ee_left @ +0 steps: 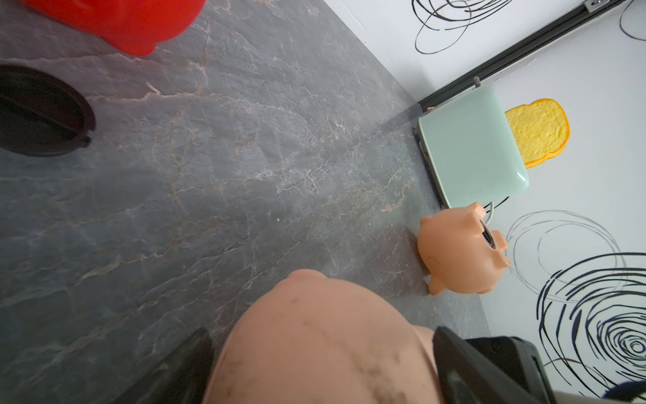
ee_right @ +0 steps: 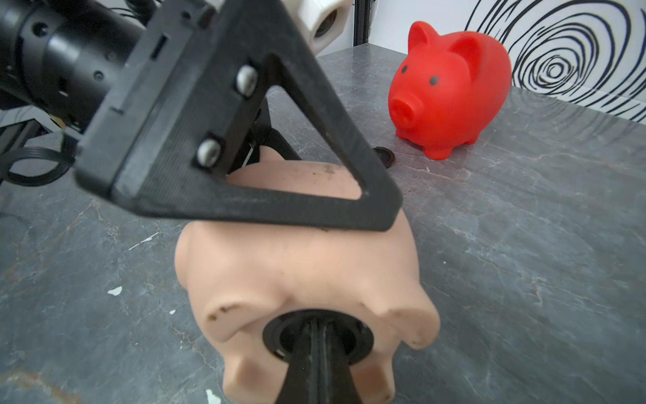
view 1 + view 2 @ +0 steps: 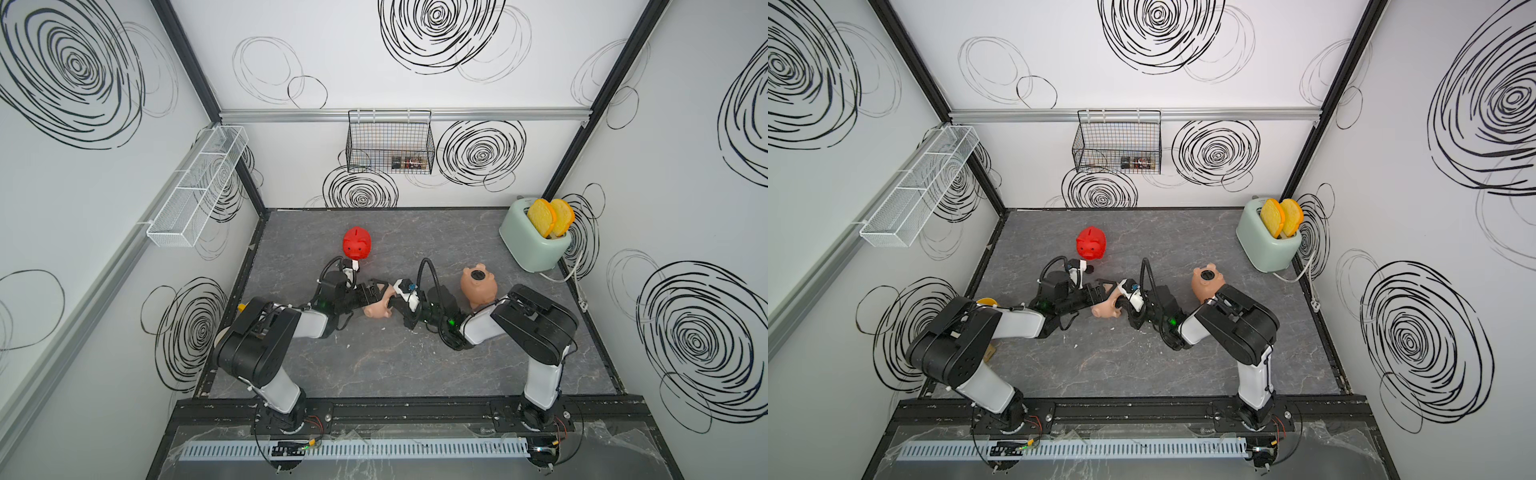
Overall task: Open piggy banks
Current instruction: Open the lid on the piggy bank.
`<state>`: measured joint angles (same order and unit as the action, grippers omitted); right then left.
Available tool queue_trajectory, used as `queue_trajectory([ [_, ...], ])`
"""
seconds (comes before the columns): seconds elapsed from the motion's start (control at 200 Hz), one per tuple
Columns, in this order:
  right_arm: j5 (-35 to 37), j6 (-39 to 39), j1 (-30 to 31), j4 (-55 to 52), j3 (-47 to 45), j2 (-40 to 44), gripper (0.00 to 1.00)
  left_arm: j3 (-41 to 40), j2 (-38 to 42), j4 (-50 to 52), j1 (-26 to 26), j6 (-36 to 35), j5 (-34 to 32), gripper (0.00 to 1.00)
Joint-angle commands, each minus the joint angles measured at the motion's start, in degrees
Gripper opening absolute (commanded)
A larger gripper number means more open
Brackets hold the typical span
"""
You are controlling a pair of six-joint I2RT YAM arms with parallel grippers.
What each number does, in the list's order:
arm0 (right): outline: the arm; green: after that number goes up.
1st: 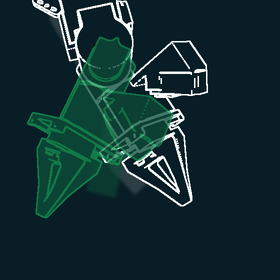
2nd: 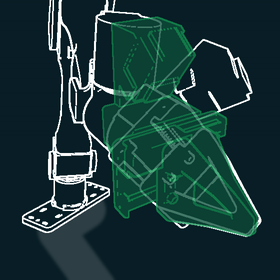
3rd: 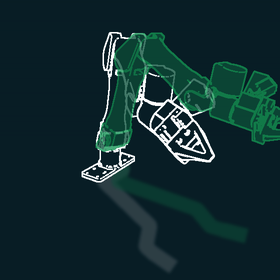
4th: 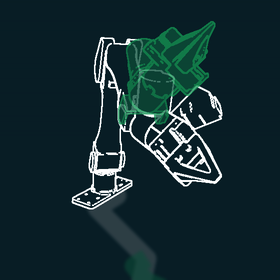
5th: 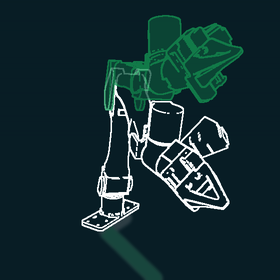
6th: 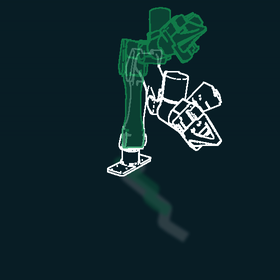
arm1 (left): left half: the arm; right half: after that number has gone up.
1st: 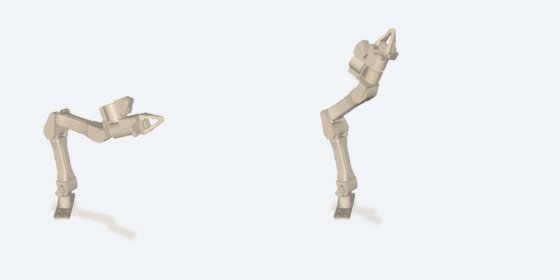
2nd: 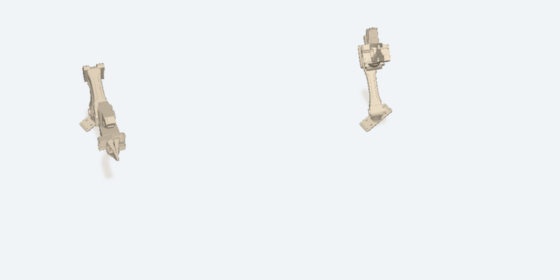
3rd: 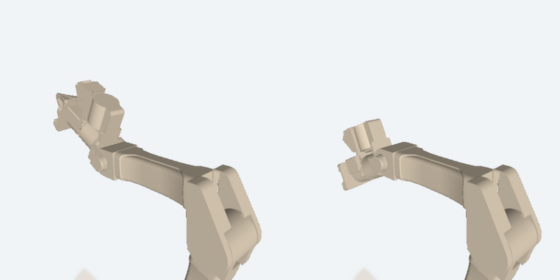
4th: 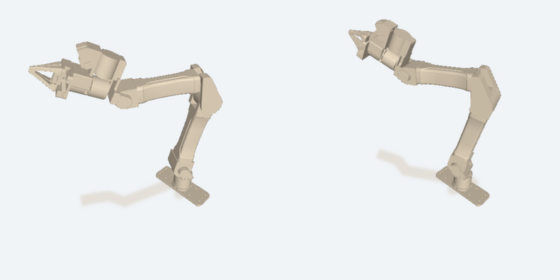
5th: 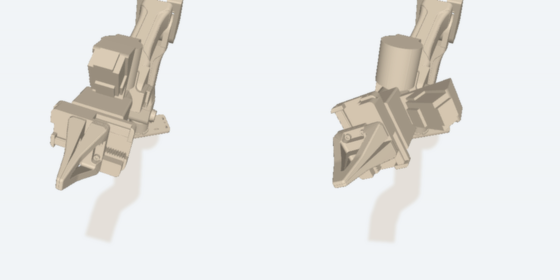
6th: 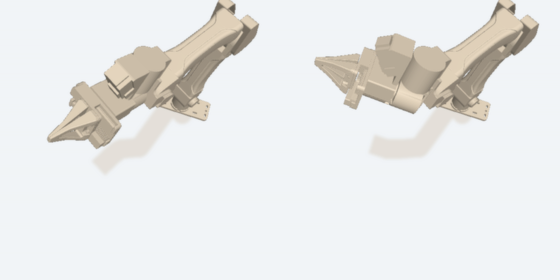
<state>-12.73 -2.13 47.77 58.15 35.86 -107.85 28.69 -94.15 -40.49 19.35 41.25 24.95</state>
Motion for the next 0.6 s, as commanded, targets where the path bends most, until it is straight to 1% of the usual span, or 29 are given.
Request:
queue_trajectory([
  [0.0, 1.61, -5.23, 2.69, -2.08, -0.47, 1.55, 0.00, -1.54, -3.91, 11.25, 2.12, -2.09, 5.64, 1.00],
  [0.07, 3.17, -7.53, 3.27, -2.79, -0.96, 2.27, 0.00, -1.40, -4.15, 11.63, 2.07, -2.53, 5.47, 1.00],
  [0.195, 3.77, -10.79, 3.70, -4.15, -1.18, 2.86, 0.00, -1.27, -4.29, 12.38, 1.83, -3.36, 5.01, 1.00],
  [0.455, 4.90, -11.49, 3.74, -2.30, -4.56, 5.67, 0.00, -1.44, -4.73, 12.43, 1.30, -3.81, 4.98, 1.00],
  [0.595, 4.17, -11.50, 3.58, -2.09, -5.67, 5.81, 0.00, -1.35, -4.91, 12.43, 1.31, -3.75, 5.06, 1.00],
])
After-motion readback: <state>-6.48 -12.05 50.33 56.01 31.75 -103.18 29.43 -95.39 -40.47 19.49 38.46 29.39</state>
